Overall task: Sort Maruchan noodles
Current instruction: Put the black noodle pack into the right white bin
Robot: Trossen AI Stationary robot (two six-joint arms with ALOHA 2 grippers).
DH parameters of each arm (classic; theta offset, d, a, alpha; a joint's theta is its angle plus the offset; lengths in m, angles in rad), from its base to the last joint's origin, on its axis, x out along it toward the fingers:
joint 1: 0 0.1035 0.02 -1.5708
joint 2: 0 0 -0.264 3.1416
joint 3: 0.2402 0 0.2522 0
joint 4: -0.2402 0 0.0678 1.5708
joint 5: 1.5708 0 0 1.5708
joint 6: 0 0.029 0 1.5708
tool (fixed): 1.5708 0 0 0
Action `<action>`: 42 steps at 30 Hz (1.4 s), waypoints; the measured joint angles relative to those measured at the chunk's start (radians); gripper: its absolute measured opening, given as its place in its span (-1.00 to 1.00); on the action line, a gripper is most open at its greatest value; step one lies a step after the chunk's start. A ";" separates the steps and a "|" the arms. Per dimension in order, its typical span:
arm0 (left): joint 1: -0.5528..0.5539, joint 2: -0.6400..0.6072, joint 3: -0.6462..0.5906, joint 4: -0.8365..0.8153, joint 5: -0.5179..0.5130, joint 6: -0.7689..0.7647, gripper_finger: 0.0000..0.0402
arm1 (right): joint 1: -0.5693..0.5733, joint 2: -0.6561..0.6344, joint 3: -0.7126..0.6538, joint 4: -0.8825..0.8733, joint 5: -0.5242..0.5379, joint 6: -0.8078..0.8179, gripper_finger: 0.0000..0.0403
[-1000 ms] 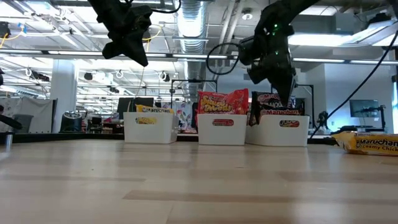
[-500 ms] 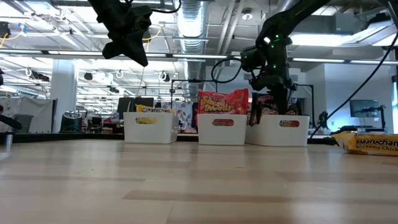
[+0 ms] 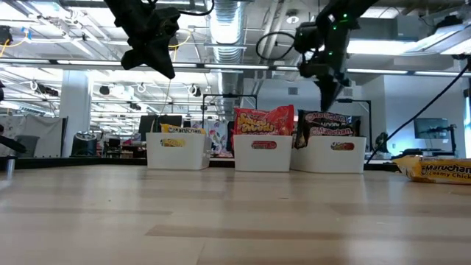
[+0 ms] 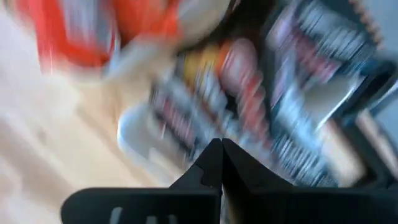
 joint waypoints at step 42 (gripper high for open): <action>0.001 0.000 0.000 0.000 -0.017 0.023 -1.00 | 0.060 0.178 -0.002 0.105 -0.023 0.058 -0.89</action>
